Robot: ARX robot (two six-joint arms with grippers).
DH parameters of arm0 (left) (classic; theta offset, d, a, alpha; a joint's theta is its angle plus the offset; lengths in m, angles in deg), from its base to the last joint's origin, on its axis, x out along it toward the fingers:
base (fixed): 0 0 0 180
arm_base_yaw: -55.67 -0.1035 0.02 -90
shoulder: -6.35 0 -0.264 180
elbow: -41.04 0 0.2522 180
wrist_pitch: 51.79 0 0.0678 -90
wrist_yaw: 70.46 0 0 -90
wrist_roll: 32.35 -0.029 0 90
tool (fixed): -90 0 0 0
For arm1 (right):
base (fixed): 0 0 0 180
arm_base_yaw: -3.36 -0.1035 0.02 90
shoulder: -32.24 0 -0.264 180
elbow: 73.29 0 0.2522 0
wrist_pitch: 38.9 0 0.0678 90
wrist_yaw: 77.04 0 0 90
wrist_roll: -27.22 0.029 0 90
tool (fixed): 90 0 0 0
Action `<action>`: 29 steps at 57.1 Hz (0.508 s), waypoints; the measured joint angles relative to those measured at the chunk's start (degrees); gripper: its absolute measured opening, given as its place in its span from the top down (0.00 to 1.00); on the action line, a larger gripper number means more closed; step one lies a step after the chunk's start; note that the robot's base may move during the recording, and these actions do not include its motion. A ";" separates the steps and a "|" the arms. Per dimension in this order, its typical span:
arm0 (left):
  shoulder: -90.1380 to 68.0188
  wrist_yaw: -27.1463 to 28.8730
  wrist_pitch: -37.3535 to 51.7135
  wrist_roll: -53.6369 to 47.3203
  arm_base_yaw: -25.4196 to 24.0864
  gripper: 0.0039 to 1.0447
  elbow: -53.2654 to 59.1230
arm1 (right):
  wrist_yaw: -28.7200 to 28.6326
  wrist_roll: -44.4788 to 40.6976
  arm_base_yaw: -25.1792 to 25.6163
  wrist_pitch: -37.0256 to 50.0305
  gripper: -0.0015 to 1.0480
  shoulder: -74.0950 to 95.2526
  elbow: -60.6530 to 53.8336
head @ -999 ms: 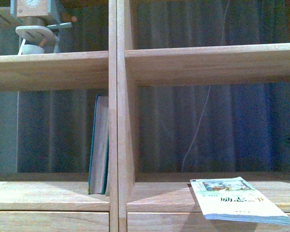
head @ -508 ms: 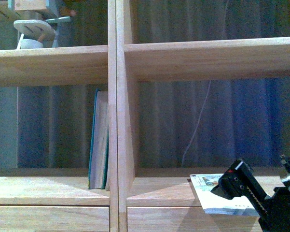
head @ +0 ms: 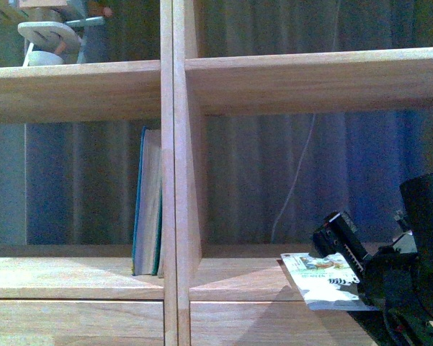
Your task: Organize books on shelf
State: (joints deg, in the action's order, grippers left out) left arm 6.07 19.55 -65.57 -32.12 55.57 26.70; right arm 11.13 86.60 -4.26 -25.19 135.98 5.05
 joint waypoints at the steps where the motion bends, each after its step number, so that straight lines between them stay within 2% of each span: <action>1: 0.00 0.00 0.00 0.00 0.00 0.06 0.00 | 0.02 -0.04 0.00 0.00 0.37 0.00 0.00; 20: 0.00 0.02 0.00 0.00 0.00 0.06 0.00 | -0.20 2.03 0.09 4.85 0.90 -1.70 -3.80; 26: 0.00 -0.11 -0.02 0.04 0.00 0.06 0.00 | -0.76 2.99 0.48 6.23 0.93 -4.17 -5.20; 27: -0.35 -1.60 -0.15 0.68 -0.63 0.06 -0.07 | -0.76 3.04 0.57 6.32 0.93 -4.74 -5.46; 29: -1.64 -8.11 -0.66 2.71 -2.86 0.06 -0.70 | -1.07 3.04 0.85 6.67 0.93 -5.77 -5.92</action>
State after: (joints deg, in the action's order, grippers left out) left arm 4.43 11.44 -66.22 -29.41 52.71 26.00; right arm 10.06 89.64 -3.40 -18.53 130.21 -0.87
